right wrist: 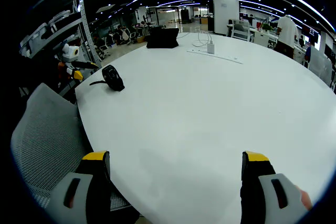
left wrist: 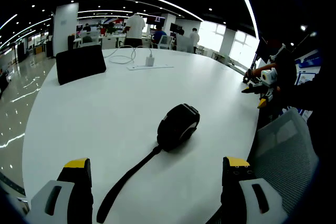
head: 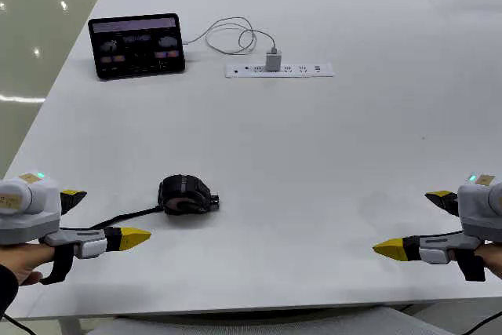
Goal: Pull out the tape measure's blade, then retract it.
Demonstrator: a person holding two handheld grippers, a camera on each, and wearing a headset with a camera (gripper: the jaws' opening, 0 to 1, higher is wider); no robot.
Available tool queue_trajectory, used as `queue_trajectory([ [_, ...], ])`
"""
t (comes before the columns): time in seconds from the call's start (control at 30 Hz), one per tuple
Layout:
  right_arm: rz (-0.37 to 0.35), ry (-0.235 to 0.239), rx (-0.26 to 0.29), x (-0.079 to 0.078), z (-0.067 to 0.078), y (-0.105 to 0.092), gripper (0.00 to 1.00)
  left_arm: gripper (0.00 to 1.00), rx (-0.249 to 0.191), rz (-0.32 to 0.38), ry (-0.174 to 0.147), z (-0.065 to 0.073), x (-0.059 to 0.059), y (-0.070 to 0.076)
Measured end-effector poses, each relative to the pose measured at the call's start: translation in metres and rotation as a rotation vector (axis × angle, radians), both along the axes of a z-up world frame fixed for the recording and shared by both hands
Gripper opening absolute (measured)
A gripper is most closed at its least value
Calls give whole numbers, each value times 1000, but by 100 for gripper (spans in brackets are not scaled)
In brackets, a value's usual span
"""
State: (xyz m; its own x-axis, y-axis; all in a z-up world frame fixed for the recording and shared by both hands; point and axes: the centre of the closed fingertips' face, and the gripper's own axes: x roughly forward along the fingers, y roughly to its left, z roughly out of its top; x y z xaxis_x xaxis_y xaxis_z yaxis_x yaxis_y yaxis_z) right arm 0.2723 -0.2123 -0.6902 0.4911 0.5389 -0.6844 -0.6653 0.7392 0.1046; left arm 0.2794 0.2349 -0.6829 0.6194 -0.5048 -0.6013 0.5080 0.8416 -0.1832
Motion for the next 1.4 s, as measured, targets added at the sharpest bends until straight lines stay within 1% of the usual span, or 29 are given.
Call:
queue_trajectory([
  [0.13,0,-2,2,0,1,0,100,100,2,-2,2,0,0,0],
  [0.27,-3,11,0,-1,-2,-2,100,100,-2,0,-1,0,1,0],
  [0.3,-8,20,0,5,-10,-10,100,100,-8,-14,-25,1,5,-1],
  [0.33,8,29,36,3,-9,-2,100,100,-5,-17,-28,-1,7,1],
  [0.37,11,28,38,1,-5,-1,100,100,4,2,53,-12,-3,9],
  [0.4,-35,96,36,-8,-9,-5,100,100,1,-4,27,-12,4,10],
  [0.43,-41,98,33,-8,-11,-6,100,100,-14,-2,28,-13,6,11],
  [0.47,-4,-2,-12,4,-2,-7,100,100,-17,-1,22,-14,9,14],
  [0.5,-12,26,0,-5,1,1,100,100,-20,1,20,-15,12,16],
  [0.53,-9,19,1,-5,3,2,100,100,0,-6,-39,-1,7,7],
  [0.57,-10,17,0,-5,4,3,100,100,-1,-8,-40,1,4,5],
  [0.6,-6,22,8,-5,4,4,100,100,0,-12,-39,5,0,0],
  [0.63,-4,22,10,-4,4,4,100,100,-4,-15,-33,6,-2,-2],
  [0.67,-2,22,13,-4,4,5,100,100,-4,-18,-41,8,-2,-4],
  [0.73,4,25,16,-2,2,4,100,100,-13,-25,-31,9,-3,-6],
  [0.77,6,25,16,-1,2,4,100,100,-30,-24,-7,8,-4,-7],
  [0.8,8,22,17,0,2,4,100,100,-26,-27,-9,7,-2,-6],
  [0.9,13,18,16,2,4,5,100,100,-34,-43,10,4,-2,-7],
  [0.93,17,13,14,3,5,6,100,100,-32,-48,10,3,-1,-8],
  [1.0,20,10,14,5,6,7,100,100,-54,-65,9,5,0,-12],
  [1.03,24,7,11,6,5,7,100,100,-55,-69,7,6,1,-12],
  [1.1,32,2,10,8,5,8,100,100,-51,-82,-1,7,4,-15],
  [1.17,37,1,12,9,4,9,100,100,-51,-86,14,7,7,-16],
  [1.2,45,-18,10,11,5,11,100,100,-49,-93,17,7,8,-18],
  [1.23,45,-10,11,11,4,12,100,100,-43,-101,16,7,9,-19],
  [1.27,52,-14,9,12,4,14,100,100,-37,-109,18,7,10,-20],
  [1.33,66,-41,6,15,6,16,100,100,-34,-123,22,7,12,-22],
  [1.37,76,-66,7,18,9,19,100,100,-33,-135,14,9,14,-24],
  [1.4,75,-56,10,18,9,20,100,100,-32,-141,11,9,15,-25],
])
